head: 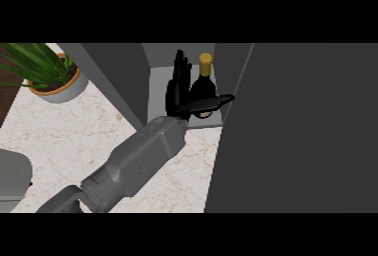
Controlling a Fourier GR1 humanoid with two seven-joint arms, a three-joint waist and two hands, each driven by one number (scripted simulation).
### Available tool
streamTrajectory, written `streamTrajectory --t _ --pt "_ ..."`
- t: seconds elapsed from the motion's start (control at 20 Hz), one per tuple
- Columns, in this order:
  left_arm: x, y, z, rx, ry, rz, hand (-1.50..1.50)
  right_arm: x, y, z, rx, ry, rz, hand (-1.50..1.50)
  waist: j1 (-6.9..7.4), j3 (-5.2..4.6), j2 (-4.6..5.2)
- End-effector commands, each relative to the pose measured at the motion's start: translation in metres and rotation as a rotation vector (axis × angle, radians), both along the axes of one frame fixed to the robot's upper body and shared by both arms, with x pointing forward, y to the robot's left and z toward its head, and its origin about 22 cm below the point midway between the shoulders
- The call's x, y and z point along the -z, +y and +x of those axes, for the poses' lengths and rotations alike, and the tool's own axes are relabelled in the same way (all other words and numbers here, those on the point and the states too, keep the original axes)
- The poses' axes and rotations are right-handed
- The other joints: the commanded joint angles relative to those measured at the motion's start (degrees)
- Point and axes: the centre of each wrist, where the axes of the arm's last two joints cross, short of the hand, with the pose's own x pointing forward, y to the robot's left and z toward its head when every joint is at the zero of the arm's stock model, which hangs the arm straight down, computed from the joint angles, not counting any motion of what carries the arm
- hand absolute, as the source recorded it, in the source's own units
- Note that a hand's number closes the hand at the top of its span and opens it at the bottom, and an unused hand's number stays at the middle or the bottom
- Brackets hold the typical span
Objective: Pick up the wine, place it into the cabinet and close the cabinet
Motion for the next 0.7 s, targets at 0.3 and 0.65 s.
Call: streamTrajectory --t 0.3,0.65 --pt "0.020 -0.006 -0.023 0.096 -0.035 0.006 -1.50 -0.001 0.005 -0.015 0.026 0.016 0.022 -1.50 2.73 0.02 -0.75" --pt "0.028 -0.003 -0.030 0.114 -0.056 -0.008 -1.50 0.003 0.006 -0.013 0.055 0.025 0.000 -1.50 3.84 0.02 -0.98"
